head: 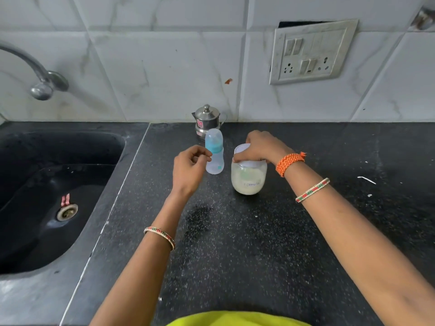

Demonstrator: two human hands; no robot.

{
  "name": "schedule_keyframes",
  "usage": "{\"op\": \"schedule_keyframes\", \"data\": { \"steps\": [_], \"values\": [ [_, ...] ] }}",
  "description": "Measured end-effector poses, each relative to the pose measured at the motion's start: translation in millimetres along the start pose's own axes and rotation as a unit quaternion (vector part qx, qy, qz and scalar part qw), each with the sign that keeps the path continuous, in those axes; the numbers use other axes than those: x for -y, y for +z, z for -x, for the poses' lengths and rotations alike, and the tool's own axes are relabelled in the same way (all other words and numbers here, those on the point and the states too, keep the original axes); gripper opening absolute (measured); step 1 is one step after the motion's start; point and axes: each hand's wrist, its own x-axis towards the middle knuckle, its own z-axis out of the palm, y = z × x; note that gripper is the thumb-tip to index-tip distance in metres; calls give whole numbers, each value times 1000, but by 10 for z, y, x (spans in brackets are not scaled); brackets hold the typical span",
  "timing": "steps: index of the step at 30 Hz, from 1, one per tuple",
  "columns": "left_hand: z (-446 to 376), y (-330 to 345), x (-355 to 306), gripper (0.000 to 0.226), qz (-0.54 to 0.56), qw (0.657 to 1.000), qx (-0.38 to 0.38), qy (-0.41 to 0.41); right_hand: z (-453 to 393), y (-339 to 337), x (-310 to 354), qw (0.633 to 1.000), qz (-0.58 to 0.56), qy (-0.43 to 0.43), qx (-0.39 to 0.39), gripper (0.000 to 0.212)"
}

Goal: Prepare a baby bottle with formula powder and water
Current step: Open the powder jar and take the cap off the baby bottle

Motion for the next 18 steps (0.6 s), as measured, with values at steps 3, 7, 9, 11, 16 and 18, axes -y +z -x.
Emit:
{"op": "schedule_keyframes", "data": {
  "steps": [3, 7, 9, 11, 16, 18],
  "values": [
    [164, 49, 123, 23, -5, 998, 53, -13, 132, 128, 60, 1000, 22, -11, 1, 67],
    [302, 128, 255, 28, -35, 995, 97, -13, 197, 235, 87, 998, 61, -8, -17, 73],
    [311, 150, 306, 29, -40, 995, 90, -18, 209, 244, 83, 997, 77, 1, -26, 78],
    [290, 161, 358, 28, -48, 995, 80, -23, 208, 240, 65, 996, 87, 11, -33, 81],
    [167, 199, 407, 38, -81, 996, 41, -25, 150, 168, 92, 992, 121, 30, -12, 85],
    [97, 211, 414, 51, -86, 995, 28, -29, 100, 115, 158, 994, 102, 5, -29, 85]
  ]
}}
